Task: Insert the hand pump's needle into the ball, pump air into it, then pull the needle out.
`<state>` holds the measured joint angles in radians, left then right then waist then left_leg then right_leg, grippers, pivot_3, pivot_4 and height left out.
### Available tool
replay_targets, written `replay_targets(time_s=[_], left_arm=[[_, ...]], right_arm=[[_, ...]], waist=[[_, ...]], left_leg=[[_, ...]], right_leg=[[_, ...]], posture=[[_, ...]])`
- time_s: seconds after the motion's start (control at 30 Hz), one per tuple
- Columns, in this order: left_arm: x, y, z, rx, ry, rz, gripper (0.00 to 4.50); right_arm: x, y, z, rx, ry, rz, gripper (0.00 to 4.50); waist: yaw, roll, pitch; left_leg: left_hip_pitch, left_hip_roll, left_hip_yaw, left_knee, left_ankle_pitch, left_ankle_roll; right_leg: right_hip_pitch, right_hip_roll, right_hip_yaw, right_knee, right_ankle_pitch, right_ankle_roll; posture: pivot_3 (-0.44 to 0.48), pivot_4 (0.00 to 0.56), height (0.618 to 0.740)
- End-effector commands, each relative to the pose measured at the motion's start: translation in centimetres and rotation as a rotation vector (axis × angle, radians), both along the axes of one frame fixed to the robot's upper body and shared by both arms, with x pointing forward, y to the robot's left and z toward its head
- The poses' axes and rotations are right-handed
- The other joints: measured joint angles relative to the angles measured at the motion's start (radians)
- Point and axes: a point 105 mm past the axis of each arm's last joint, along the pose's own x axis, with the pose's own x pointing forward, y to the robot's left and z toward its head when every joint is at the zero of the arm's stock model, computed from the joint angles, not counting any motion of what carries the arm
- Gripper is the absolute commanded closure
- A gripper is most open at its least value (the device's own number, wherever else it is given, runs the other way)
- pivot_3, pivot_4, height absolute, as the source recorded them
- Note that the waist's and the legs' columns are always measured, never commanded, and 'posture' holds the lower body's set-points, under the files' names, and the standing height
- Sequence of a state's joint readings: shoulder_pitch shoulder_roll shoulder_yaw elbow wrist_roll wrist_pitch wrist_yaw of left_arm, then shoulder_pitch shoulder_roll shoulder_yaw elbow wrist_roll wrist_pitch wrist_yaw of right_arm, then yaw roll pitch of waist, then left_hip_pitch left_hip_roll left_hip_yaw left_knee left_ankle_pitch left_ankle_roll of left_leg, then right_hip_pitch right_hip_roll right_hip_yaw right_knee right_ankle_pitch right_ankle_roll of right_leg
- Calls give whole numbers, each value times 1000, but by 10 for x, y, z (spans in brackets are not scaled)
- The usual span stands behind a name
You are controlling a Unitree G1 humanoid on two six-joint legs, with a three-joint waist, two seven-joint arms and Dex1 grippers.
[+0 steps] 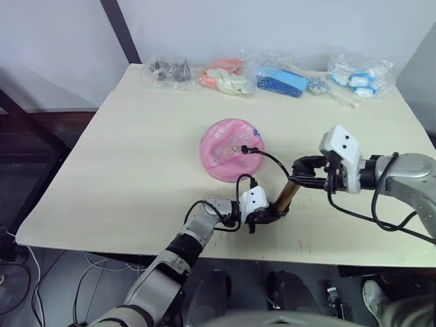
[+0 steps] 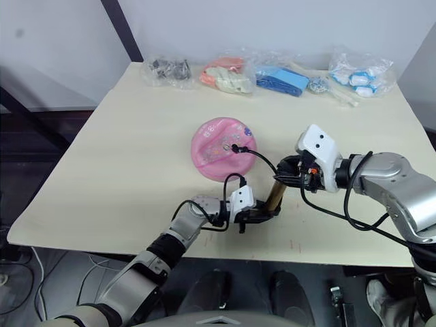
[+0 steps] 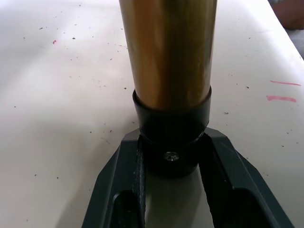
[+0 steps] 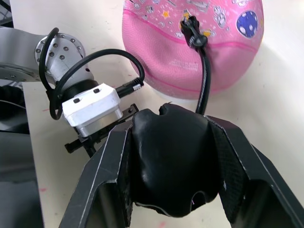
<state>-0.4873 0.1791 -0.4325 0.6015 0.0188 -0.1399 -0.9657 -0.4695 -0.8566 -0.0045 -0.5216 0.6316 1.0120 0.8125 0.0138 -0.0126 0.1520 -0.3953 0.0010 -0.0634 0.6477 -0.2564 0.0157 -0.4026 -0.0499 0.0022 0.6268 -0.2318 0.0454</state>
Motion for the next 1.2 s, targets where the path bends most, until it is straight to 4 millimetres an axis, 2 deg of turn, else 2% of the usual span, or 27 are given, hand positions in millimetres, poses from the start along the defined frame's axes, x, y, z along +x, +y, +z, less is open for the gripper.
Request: replay_targets(time_s=[0.03, 0.17, 0.37, 0.43, 0.5, 0.53, 0.6, 0.67, 0.73, 0.8, 0.87, 0.97, 1.03, 1.1, 1.2], left_arm=[[0, 23, -27, 96, 68, 75, 3412], [0, 19, -27, 93, 67, 68, 3412], [0, 17, -27, 91, 63, 61, 3412], [0, 18, -27, 91, 63, 61, 3412], [0, 19, -28, 92, 64, 62, 3412], [-1, 19, -28, 94, 65, 62, 3412], [-1, 20, -29, 95, 65, 63, 3412], [-1, 21, -29, 95, 65, 65, 3412], [0, 21, -29, 94, 64, 67, 3412], [0, 21, -28, 93, 63, 68, 3412], [2, 23, -28, 93, 60, 76, 3412], [2, 25, -28, 95, 61, 81, 3412], [1, 26, -29, 98, 61, 83, 3412], [2, 27, -29, 100, 61, 85, 3412], [2, 28, -29, 101, 61, 89, 3412]], right_arm=[[-9, -6, 50, 43, -127, 19, 2832], [-18, -10, 72, 40, -157, 22, 2832], [-21, -16, 94, 26, -199, 1, 2832], [-20, -14, 96, 27, -205, -1, 2832], [-19, -10, 89, 28, -189, 9, 2832], [-16, -7, 78, 23, -170, 7, 2832], [-9, 0, 39, 21, -82, -3, 2832], [-6, 6, 8, 28, -21, -11, 2832], [-4, 12, -15, 46, 23, -25, 2832], [-5, 15, -38, 29, 62, -28, 2832], [-10, 19, -77, -22, 124, -23, 2832], [-12, 23, -108, -37, 167, -27, 2832], [-14, 23, -122, -63, 177, -22, 2832], [-14, 22, -122, -62, 167, -17, 2832], [-8, 19, -93, -10, 101, -20, 2832]], waist=[[0, 3, 2], [0, 2, 4], [1, 3, 4], [1, 3, 5], [1, 3, 5], [0, 3, 5], [0, -2, 1], [-1, -4, -1], [-3, -4, -3], [-5, -4, -3], [-5, -7, -5], [-12, -10, -11], [-22, -10, -15], [-28, -12, -17], [-29, -13, -17]], left_leg=[[-4, 0, 0, 1, 0, 0], [-4, 0, 1, 2, 0, 0], [-4, 0, 2, 3, 0, 0], [-4, 0, 2, 3, 0, 0], [-4, 0, 2, 3, 0, 0], [-4, 0, 2, 3, 0, 0], [-4, 0, 2, 3, 0, 0], [-2, 1, 2, 3, 0, 0], [-1, 1, 2, 4, 0, 0], [2, 1, 2, 4, 0, 0], [7, 1, 2, 4, 0, 0], [13, 3, 2, 2, 0, 0], [17, 3, 2, 2, 0, 0], [21, 4, 1, 2, 0, 0], [27, 5, 1, 1, 0, 0]], right_leg=[[-2, 0, 0, 0, 1, 2], [-2, 0, 0, 0, 1, 2], [-2, 0, 1, 0, 2, 2], [-2, 0, 1, 0, 2, 3], [-2, 0, 1, 0, 2, 3], [-2, 0, 1, 0, 2, 3], [-2, 0, 1, 0, 2, 3], [0, 2, 0, 0, 2, 2], [0, 2, 1, 1, 2, 3], [3, 2, 2, 1, 2, 3], [6, 2, 2, 1, 0, 5], [11, 3, 2, 1, -3, 2], [15, 3, 2, 1, -3, 2], [20, 4, 2, 1, -3, 2], [24, 0, 2, 1, -3, 2]], posture=[[0, 150, 740], [0, 150, 740], [0, 150, 740], [0, 150, 740], [0, 150, 740], [0, 150, 740], [0, 150, 740], [0, 150, 740], [0, 150, 740], [0, 150, 740], [0, 150, 740], [0, 150, 740], [0, 150, 740], [0, 150, 740], [0, 150, 740]])
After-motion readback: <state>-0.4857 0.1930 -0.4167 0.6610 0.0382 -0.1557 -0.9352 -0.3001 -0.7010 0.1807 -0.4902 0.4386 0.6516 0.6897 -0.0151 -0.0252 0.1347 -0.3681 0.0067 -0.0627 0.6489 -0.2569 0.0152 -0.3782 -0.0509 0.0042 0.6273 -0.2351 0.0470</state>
